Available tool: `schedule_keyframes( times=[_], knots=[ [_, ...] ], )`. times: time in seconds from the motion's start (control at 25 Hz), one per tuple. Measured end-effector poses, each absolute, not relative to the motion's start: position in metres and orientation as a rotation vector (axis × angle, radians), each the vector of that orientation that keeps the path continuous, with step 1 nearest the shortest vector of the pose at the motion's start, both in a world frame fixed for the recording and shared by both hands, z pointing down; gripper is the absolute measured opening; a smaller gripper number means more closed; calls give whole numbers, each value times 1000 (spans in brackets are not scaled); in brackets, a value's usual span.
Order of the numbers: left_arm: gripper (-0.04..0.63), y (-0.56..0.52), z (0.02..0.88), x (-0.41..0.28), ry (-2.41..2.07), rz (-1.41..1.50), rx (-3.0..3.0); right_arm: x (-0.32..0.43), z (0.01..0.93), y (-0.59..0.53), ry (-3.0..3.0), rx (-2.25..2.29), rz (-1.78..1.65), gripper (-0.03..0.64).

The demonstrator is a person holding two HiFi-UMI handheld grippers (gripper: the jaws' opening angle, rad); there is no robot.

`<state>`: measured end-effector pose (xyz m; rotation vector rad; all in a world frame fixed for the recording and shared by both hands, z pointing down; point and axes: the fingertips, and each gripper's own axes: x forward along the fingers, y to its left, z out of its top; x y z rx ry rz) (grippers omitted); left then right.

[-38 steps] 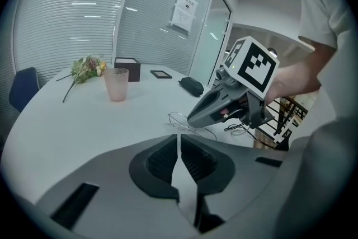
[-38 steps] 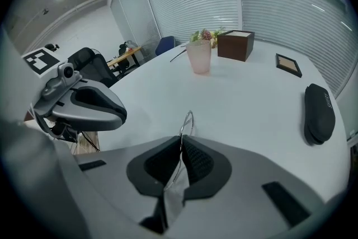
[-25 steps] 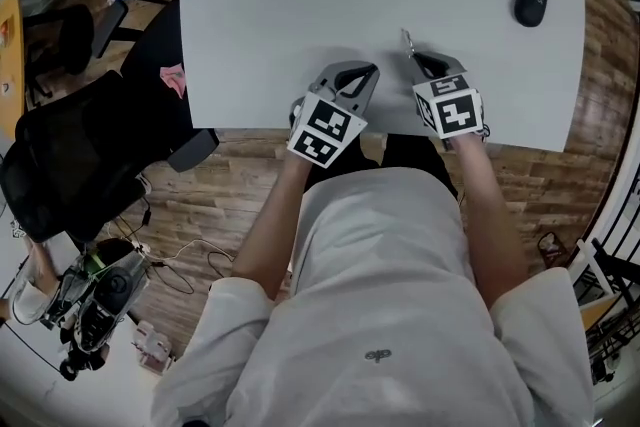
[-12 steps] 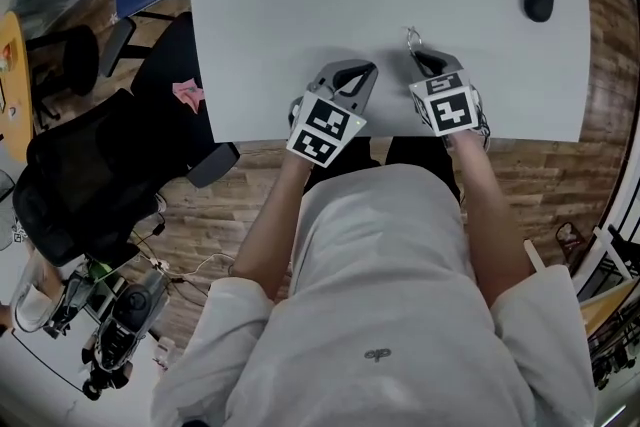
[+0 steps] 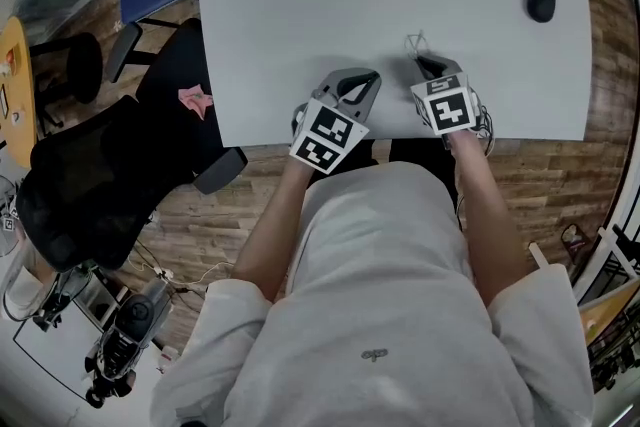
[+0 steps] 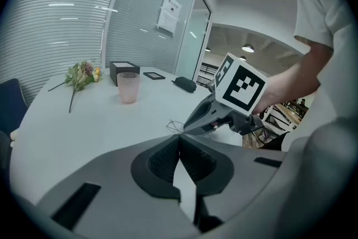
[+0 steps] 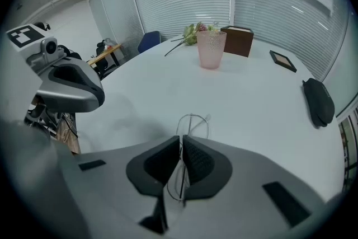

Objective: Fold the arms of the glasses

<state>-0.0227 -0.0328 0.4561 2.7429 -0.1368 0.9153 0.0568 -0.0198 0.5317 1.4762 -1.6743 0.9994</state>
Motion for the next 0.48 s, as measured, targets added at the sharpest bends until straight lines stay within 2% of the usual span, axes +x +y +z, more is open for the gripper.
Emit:
schedule_keyframes(
  times=[0.48],
  knots=[
    [20,-30,447,-15,-64,878,2765,67,508,-10,-1686,1620,1006,25]
  ],
)
